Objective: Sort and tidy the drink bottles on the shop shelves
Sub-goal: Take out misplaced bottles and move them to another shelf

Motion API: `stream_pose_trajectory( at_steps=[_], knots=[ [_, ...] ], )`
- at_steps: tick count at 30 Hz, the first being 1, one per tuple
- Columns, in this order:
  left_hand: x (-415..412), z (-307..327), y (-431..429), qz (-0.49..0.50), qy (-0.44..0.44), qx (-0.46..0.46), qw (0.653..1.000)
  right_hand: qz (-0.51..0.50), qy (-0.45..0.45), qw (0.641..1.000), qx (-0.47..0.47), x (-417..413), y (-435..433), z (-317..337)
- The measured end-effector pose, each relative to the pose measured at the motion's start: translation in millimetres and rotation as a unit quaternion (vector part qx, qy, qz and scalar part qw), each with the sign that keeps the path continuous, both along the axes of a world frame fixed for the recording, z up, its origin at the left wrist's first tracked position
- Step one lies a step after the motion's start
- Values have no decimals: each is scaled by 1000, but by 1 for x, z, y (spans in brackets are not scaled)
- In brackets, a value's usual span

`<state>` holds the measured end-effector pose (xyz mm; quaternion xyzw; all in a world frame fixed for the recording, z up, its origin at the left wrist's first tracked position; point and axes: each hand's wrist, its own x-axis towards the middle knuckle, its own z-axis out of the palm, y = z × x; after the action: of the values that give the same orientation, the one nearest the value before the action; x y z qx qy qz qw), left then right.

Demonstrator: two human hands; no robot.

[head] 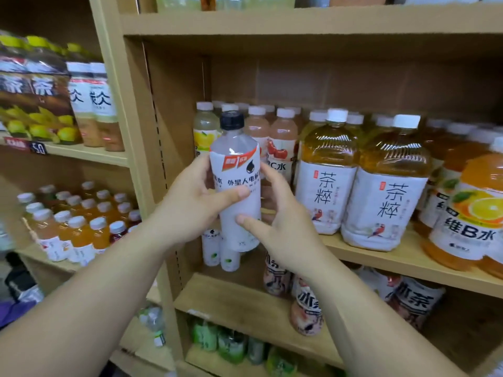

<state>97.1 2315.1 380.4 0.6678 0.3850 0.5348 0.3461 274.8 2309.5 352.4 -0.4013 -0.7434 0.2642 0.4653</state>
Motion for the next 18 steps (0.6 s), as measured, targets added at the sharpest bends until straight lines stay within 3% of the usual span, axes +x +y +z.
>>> stream_pose_trajectory(
  at_steps=[5, 10, 18],
  knots=[
    [-34, -24, -1, -17, 5, -21, 1000, 6, 5, 999, -34, -23, 3, -24],
    [-70, -102, -15, -32, 58, -68, 995, 39, -43, 992, -108, -47, -1, -99],
    [-89, -219, 29, -32, 65, -171, 983, 8, -53, 973, -224, -73, 40, -209]
  ],
)
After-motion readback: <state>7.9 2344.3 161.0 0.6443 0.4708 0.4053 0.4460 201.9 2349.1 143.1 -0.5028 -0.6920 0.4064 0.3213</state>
